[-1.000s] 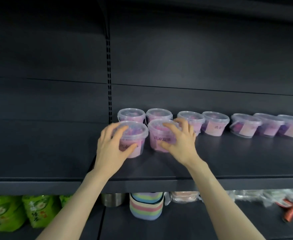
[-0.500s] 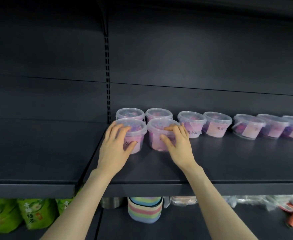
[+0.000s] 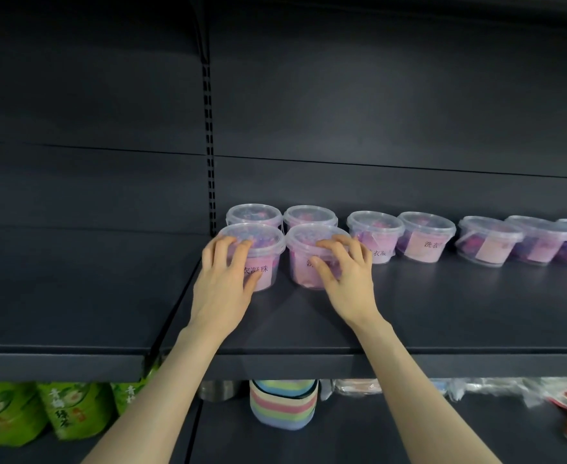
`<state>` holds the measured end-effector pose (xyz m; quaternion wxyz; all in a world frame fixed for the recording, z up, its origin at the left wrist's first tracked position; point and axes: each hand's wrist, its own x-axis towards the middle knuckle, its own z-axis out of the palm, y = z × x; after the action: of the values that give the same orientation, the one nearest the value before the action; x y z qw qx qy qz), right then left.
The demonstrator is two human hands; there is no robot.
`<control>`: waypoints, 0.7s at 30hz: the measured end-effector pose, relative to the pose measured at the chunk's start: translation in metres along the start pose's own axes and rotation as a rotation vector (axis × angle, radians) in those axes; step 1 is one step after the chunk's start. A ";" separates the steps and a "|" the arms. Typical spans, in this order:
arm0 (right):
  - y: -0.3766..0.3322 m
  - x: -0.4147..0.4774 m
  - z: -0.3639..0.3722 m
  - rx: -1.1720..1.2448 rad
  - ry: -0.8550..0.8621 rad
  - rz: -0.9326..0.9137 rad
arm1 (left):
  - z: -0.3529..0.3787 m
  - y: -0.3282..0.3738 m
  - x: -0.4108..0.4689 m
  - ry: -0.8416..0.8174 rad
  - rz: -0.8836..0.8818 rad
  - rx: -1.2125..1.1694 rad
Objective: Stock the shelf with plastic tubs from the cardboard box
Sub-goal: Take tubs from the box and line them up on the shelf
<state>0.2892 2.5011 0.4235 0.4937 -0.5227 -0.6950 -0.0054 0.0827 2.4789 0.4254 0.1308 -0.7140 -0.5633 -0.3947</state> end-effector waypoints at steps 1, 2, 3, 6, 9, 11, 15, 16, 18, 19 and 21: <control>0.000 0.000 0.000 -0.004 0.001 0.000 | 0.000 0.000 0.000 -0.003 0.002 0.003; 0.000 0.000 0.000 -0.009 -0.001 0.000 | 0.001 0.000 0.000 -0.005 0.004 0.006; -0.001 0.000 0.000 -0.014 -0.002 0.000 | 0.000 0.001 0.000 -0.007 0.005 0.008; -0.004 -0.002 -0.001 -0.025 -0.006 0.011 | -0.001 0.001 -0.002 -0.015 0.003 0.007; -0.006 -0.002 -0.002 -0.031 -0.015 0.040 | -0.004 0.003 -0.003 0.013 0.015 0.003; -0.008 -0.002 -0.003 -0.030 -0.022 0.063 | -0.006 0.004 -0.003 0.027 0.023 -0.012; -0.012 -0.007 -0.014 -0.039 -0.066 0.067 | -0.013 0.007 -0.010 0.015 -0.016 -0.030; -0.013 -0.010 -0.020 -0.030 -0.075 0.059 | -0.016 0.011 -0.013 0.031 -0.016 -0.031; -0.016 -0.018 -0.038 0.006 -0.095 0.054 | -0.027 0.027 -0.020 0.078 0.005 -0.040; -0.018 -0.022 -0.049 0.027 -0.108 0.065 | -0.034 0.038 -0.022 0.095 0.027 -0.054; -0.023 -0.034 -0.075 0.073 -0.124 0.091 | -0.050 0.068 -0.026 0.083 0.083 -0.118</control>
<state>0.3217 2.4271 0.4504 0.4681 -0.5348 -0.6995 0.0750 0.1217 2.4065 0.4572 0.1280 -0.7262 -0.5031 -0.4507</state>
